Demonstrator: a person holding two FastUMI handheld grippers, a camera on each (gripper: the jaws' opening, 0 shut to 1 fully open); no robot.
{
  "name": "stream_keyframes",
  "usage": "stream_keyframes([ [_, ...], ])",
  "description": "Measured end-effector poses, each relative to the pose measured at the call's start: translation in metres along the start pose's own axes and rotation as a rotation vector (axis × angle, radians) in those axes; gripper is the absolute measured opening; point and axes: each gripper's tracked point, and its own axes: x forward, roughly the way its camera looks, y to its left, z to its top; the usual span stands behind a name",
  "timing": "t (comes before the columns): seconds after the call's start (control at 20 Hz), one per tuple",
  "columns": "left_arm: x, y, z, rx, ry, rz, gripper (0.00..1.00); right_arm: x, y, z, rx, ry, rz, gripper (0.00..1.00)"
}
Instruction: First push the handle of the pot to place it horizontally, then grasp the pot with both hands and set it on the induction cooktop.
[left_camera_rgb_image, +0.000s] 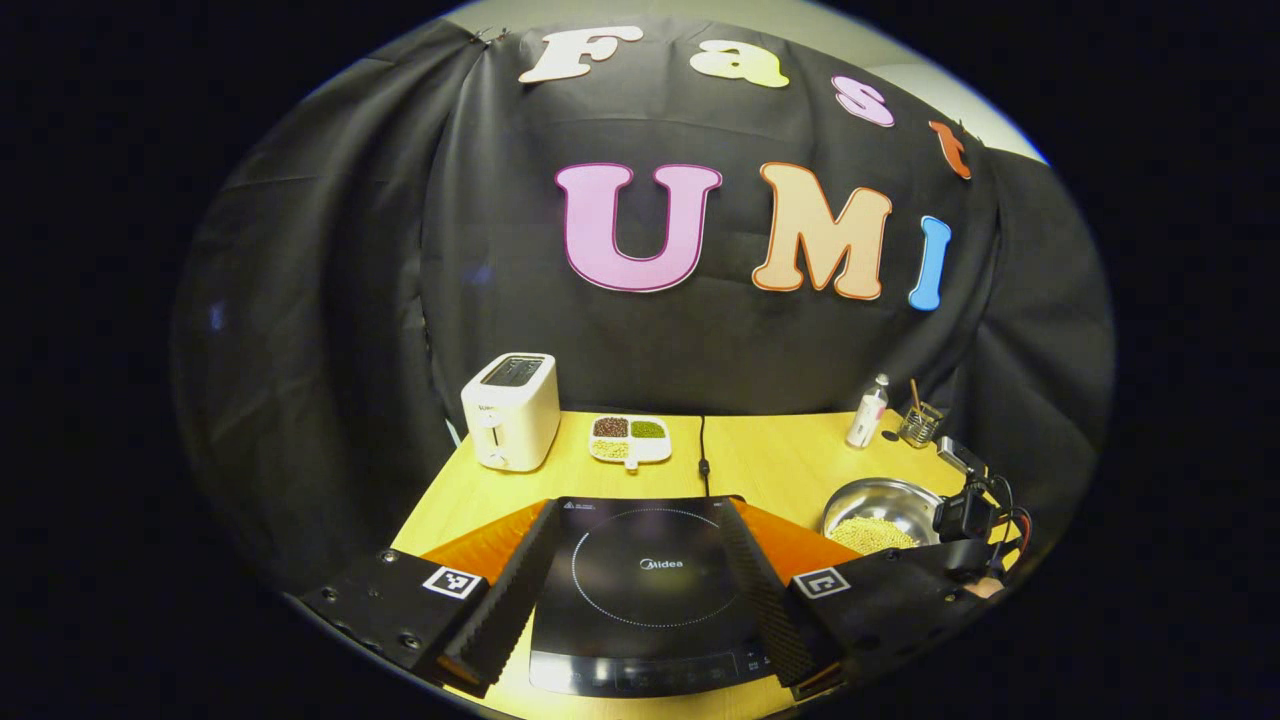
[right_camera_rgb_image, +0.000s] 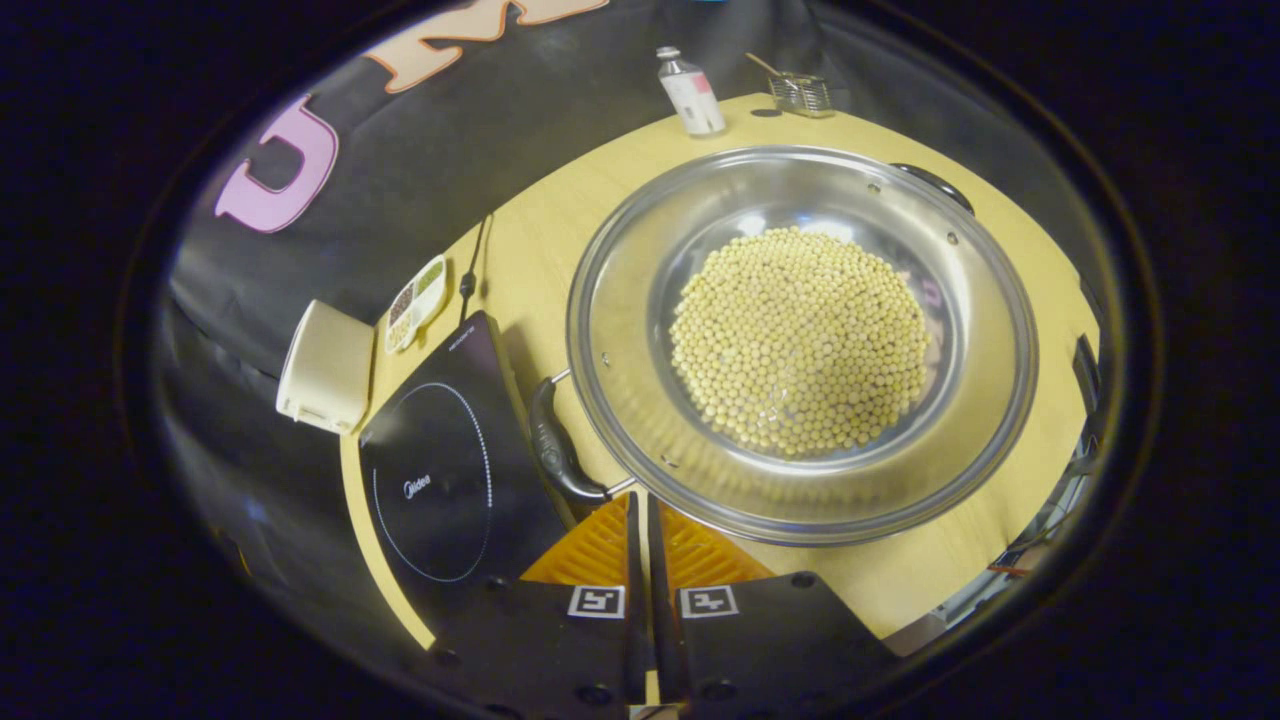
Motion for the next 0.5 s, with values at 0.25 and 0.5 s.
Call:
stream_keyframes([
  [0.25, 0.007, -0.026, -0.009, -0.005, 0.041, -0.068, 0.97, -0.033, -0.022, 0.0, -0.056, 0.001, 0.054, 0.08],
  [0.5, 0.014, -0.068, -0.04, 0.016, 0.146, -0.176, 0.97, -0.068, -0.062, 0.015, -0.038, -0.023, 0.076, 0.24],
])
